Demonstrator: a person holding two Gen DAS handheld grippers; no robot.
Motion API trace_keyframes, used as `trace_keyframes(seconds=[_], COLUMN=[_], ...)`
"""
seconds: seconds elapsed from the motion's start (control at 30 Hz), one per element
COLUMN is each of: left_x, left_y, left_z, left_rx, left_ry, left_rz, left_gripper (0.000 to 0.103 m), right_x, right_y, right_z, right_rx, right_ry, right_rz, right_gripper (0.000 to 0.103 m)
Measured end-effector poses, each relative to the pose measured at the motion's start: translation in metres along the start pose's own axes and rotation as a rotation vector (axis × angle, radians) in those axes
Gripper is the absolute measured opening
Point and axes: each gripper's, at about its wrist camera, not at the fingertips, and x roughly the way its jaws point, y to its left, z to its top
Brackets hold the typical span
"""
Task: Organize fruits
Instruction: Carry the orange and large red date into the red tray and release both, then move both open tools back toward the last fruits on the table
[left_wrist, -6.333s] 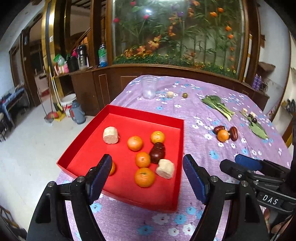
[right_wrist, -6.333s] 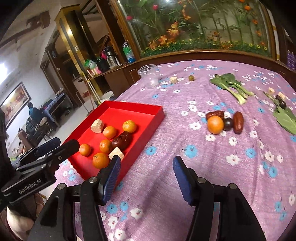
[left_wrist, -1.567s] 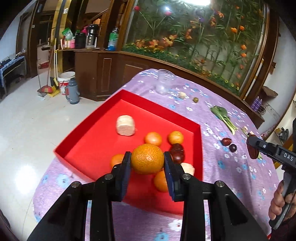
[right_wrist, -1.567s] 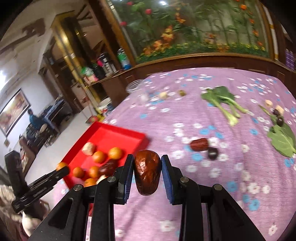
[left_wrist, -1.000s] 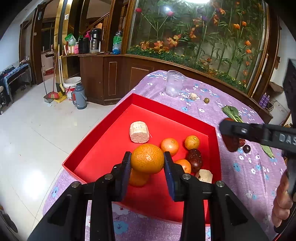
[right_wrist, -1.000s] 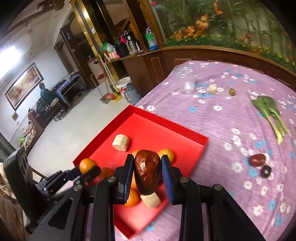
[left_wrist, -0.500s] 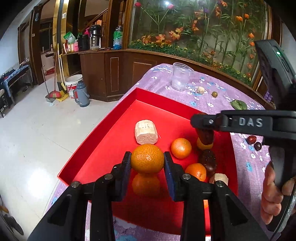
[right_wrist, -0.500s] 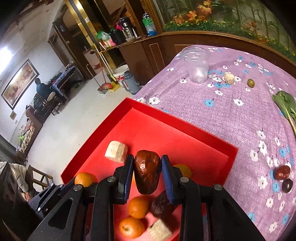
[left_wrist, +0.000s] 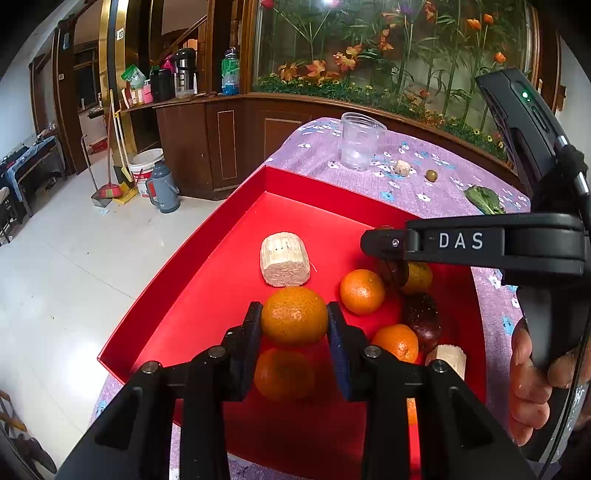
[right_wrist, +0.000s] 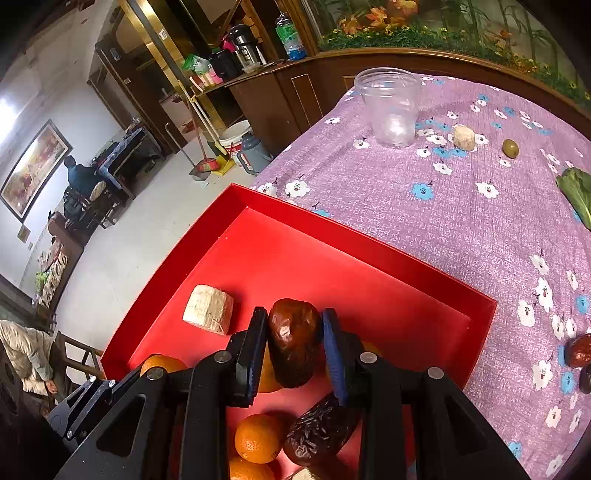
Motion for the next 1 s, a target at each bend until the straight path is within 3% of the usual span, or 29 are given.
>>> trace_keyframes(seconds=[0.37, 0.43, 0.5, 0.6, 1.0], left_x=[-0.001, -0.001, -0.004, -0.011, -0.047], left_y=[-0.001, -0.001, 0.0, -0.001, -0.023], left_z=[-0.003, -0.003, -0.003, -0.004, -0.006], left_rx=[0.001, 0.001, 0.001, 0.001, 0.059], left_ry=[0.004, 0.0, -0.013, -0.027, -0.065], left_rz=[0.011, 0.011, 0.019, 0.026, 0.059], left_gripper=[0.034, 0.04, 0.053, 0.06, 0.062], right_x=[-0.002, -0.003, -0.005, -0.012, -0.058], right_y=[0.002, 0.003, 0.004, 0.003, -0.004], right_z=[0.0, -0.001, -0.001, -0.002, -0.016], right_rx=[0.0, -0.002, -0.001, 0.013, 0.02], right_ry=[-0.007, -0.007, -0.012, -0.026, -0.088], right_rz=[0.022, 0.021, 0.021, 0.038, 0.049], right_gripper=[0.034, 0.035, 0.039, 0.043, 0.046])
